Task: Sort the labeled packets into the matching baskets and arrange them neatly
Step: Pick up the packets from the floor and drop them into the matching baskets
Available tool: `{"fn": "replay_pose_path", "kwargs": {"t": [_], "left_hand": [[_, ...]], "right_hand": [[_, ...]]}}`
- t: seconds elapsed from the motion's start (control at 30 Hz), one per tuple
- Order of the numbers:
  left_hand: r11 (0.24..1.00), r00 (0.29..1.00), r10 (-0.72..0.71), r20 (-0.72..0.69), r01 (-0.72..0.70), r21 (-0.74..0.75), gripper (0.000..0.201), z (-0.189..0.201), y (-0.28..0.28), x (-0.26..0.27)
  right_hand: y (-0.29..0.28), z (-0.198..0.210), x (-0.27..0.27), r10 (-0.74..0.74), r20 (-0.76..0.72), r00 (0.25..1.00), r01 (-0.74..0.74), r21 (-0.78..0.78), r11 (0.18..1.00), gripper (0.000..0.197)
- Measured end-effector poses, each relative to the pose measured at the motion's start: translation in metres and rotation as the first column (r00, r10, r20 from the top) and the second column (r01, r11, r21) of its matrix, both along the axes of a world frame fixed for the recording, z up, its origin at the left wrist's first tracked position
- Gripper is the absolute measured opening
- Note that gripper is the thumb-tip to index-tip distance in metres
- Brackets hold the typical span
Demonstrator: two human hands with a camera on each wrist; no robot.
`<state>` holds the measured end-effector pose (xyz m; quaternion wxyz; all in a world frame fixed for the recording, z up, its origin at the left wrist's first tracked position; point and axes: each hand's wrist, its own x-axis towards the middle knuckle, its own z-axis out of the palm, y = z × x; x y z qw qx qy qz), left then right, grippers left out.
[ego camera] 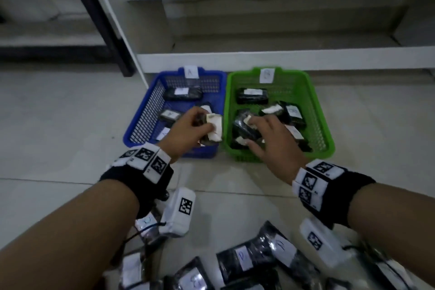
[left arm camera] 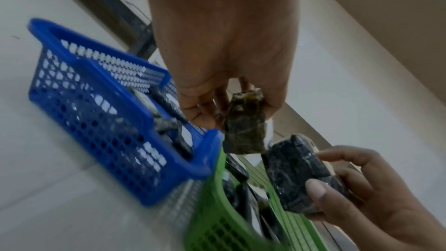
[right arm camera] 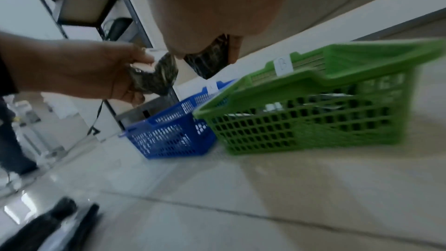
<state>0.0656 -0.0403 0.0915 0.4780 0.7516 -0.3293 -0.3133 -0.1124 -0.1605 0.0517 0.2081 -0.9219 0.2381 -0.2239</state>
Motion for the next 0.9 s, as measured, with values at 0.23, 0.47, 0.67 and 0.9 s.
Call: {"fn": "replay_pose_path", "kwargs": {"t": [0.23,0.47,0.67,0.9], "left_hand": [[0.969,0.923,-0.098,0.372,0.004,0.247,0.034,-0.009,0.034,0.117],[0.910,0.847,-0.089,0.524,-0.144,0.388,0.046,-0.057,0.049,0.146],[0.859,0.714,-0.295,0.635,-0.092,0.503,0.028,-0.069,0.044,0.143],[0.823,0.813,-0.371,0.448,0.064,0.564,0.063,-0.054,0.057,0.143]], "right_hand": [[0.015,-0.005,0.102,-0.055,0.042,0.998,0.040,0.286,0.957,0.046],[0.025,-0.041,0.133,-0.006,-0.182,0.983,0.008,0.011,1.000,0.043],[0.031,-0.057,0.142,-0.058,-0.334,0.941,0.038,-0.066,0.997,0.046],[0.033,-0.057,0.142,-0.129,-0.403,0.906,0.033,-0.237,0.971,0.061]]}}
